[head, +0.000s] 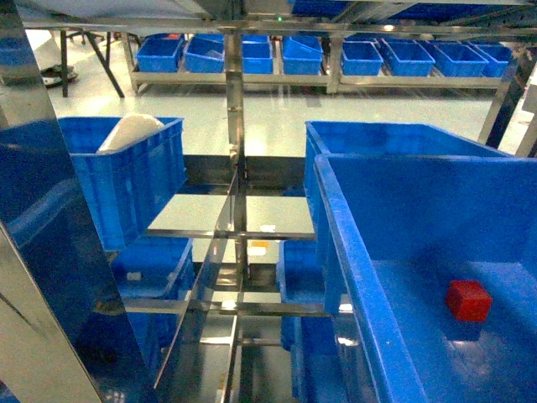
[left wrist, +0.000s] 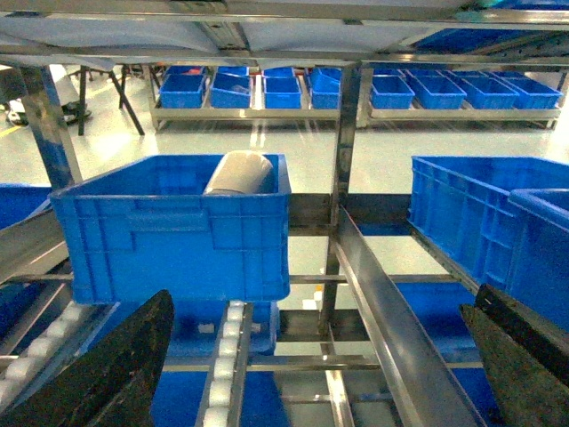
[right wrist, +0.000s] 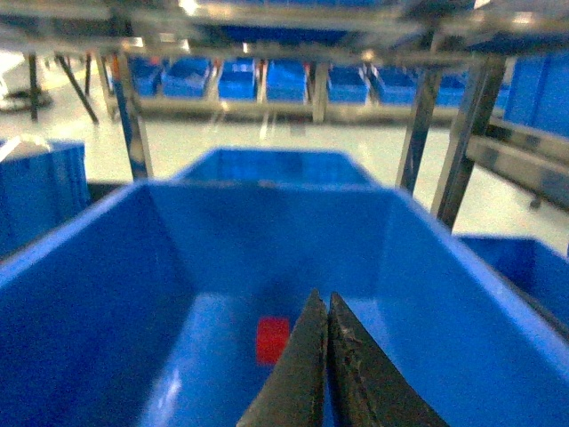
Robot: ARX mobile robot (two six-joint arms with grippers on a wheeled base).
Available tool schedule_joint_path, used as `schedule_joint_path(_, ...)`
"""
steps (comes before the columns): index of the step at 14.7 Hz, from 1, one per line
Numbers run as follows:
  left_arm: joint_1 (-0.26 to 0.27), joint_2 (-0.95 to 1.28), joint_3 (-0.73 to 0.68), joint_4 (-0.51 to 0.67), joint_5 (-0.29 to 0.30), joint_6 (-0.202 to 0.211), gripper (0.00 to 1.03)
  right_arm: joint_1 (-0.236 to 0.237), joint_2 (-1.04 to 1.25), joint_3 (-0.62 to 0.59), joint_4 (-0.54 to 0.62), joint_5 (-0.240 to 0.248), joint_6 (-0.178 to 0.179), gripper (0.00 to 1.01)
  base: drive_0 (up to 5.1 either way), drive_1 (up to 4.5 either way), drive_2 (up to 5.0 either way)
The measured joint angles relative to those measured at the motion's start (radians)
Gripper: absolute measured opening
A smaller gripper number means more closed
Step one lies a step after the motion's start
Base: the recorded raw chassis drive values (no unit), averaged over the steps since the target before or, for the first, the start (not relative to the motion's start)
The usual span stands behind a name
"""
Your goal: Place magnetic block on left shelf second layer
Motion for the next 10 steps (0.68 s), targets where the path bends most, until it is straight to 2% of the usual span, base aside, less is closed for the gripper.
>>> schedule_joint_path(2, 0.0, 0.0, 0.0, 0.0, 0.0, 0.0, 0.98, 0.0, -0.08, 0.0, -0.117, -0.002, 0.0, 0.02, 0.0, 0.0, 0.0)
schedule_joint_path(5, 0.0, 0.0, 0.0, 0.0, -0.002, 0.0, 0.98, 0.0, -0.141, 0.0, -0.144, 0.001, 0.0, 0.02, 0.0, 0.0, 0.0)
schedule_joint_path(6, 0.0, 0.0, 0.0, 0.0, 0.0, 0.0, 0.98, 0.0, -0.142, 0.0, -0.137, 0.0, 0.0, 0.19, 0.0, 0.0, 0.0)
schedule_joint_path(7, 0.0, 0.0, 0.0, 0.0, 0.0, 0.0, 0.98, 0.0, -0.142, 0.0, -0.137, 0.0, 0.0, 0.74, 0.0, 0.0, 0.0)
schedule_joint_path(9, 0.0, 0.0, 0.0, 0.0, 0.0, 0.0, 0.98, 0.0, -0.142, 0.0, -0.137, 0.0, 0.0, 0.99, 0.0, 0.0, 0.0)
schedule_joint_path(10, 0.0, 0.0, 0.0, 0.0, 0.0, 0.0, 0.98, 0.0, -0.142, 0.0, -0.137, 0.0, 0.0, 0.97, 0.0, 0.0, 0.0)
